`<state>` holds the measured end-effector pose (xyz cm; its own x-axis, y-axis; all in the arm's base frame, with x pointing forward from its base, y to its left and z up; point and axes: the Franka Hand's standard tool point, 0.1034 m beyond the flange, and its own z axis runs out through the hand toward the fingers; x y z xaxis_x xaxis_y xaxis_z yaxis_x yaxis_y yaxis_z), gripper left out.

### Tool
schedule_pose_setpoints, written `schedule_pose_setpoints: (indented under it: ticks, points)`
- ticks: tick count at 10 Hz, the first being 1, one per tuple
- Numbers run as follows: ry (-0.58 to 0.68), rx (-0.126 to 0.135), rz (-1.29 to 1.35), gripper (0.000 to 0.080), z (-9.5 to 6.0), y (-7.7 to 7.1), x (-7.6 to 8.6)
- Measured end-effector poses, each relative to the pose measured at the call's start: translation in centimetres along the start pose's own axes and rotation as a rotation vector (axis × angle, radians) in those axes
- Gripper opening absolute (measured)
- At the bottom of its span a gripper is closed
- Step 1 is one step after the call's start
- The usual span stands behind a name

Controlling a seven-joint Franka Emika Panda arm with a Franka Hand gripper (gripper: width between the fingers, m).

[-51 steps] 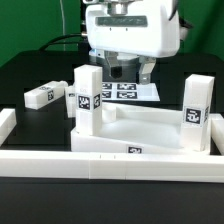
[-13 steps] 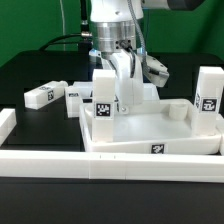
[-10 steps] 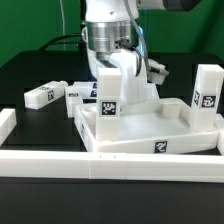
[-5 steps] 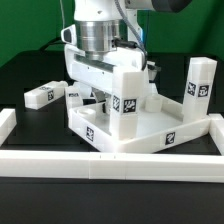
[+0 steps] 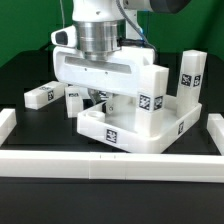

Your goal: Assemble desk

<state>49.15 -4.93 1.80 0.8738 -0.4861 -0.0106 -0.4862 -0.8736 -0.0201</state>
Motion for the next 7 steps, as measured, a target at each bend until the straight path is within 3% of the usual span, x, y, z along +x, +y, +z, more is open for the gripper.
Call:
schedule_pose_setpoints:
  ticks: [2, 7]
  points:
    - [0.006, -0.025, -0.166, 0.0063, 0.56, -1.38, 0.91]
    - [0.011, -0.033, -0.441, 0.0064, 0.61, -1.08, 1.14]
